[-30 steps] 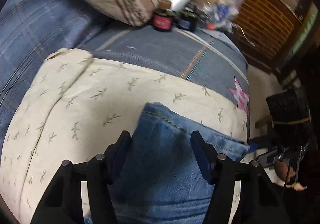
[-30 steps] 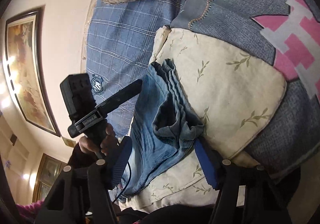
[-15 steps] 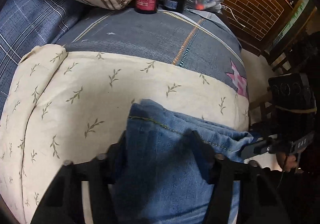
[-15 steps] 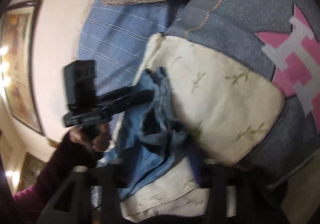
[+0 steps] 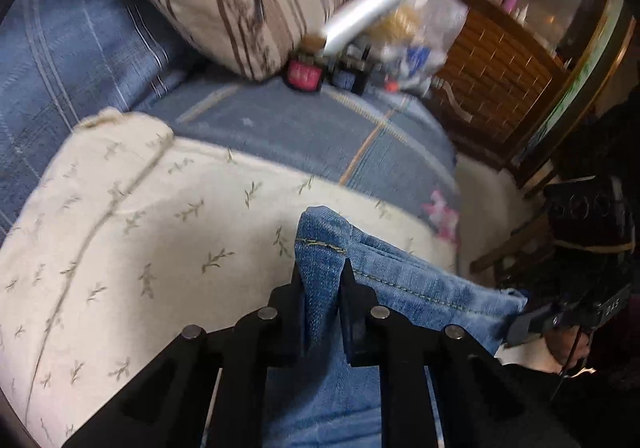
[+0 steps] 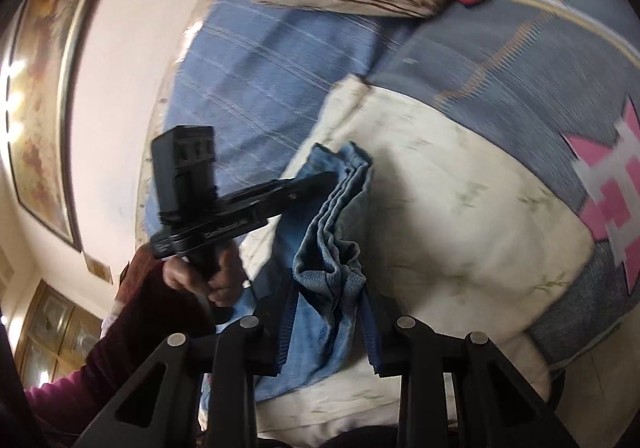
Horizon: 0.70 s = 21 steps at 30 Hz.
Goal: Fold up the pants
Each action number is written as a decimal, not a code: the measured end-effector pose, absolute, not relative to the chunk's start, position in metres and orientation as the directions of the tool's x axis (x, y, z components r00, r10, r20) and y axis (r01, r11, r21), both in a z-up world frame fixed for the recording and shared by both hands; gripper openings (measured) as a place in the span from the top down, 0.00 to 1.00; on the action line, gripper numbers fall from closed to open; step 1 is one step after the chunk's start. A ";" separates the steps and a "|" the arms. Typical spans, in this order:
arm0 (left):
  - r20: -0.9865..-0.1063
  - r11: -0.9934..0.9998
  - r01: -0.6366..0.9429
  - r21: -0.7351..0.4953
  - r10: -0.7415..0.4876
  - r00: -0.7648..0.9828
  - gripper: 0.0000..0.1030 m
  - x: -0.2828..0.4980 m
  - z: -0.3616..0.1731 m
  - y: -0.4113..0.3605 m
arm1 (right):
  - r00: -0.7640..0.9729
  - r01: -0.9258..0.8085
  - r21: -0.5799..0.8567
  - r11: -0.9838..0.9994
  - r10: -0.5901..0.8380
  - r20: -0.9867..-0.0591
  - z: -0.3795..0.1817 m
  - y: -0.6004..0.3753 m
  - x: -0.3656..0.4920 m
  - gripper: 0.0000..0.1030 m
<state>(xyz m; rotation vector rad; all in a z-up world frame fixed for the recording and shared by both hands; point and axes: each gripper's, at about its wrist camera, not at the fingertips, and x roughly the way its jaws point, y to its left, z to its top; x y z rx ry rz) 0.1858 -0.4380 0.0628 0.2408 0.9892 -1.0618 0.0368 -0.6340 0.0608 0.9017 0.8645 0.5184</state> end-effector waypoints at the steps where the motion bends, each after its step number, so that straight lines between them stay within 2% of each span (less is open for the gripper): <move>1: -0.751 0.502 0.818 -0.281 -0.645 0.138 0.86 0.181 0.074 -0.427 | 0.564 -0.060 0.840 0.539 0.713 -0.417 0.069 -0.629 0.036 0.69; 8: -0.642 0.521 0.795 -0.312 -0.732 0.227 0.86 0.160 0.114 -0.350 | 0.520 -0.240 0.817 0.525 0.780 -0.348 0.131 -0.569 0.029 0.70; 11: -0.609 0.552 0.766 -0.330 -0.744 0.274 0.86 0.152 0.117 -0.308 | 0.486 -0.295 0.798 0.526 0.801 -0.348 0.146 -0.534 0.028 0.70; 13: -0.605 0.579 0.741 -0.340 -0.738 0.299 0.86 0.147 0.112 -0.285 | 0.447 -0.329 0.789 0.520 0.821 -0.355 0.151 -0.507 0.028 0.75; 18: -0.603 0.664 0.622 -0.416 -0.713 0.358 0.86 0.138 0.080 -0.210 | 0.321 -0.381 0.762 0.524 0.848 -0.422 0.141 -0.432 0.025 0.75; 21: -0.637 0.710 0.517 -0.477 -0.685 0.354 0.76 0.130 0.045 -0.169 | 0.241 -0.388 0.760 0.521 0.854 -0.461 0.125 -0.394 0.025 0.75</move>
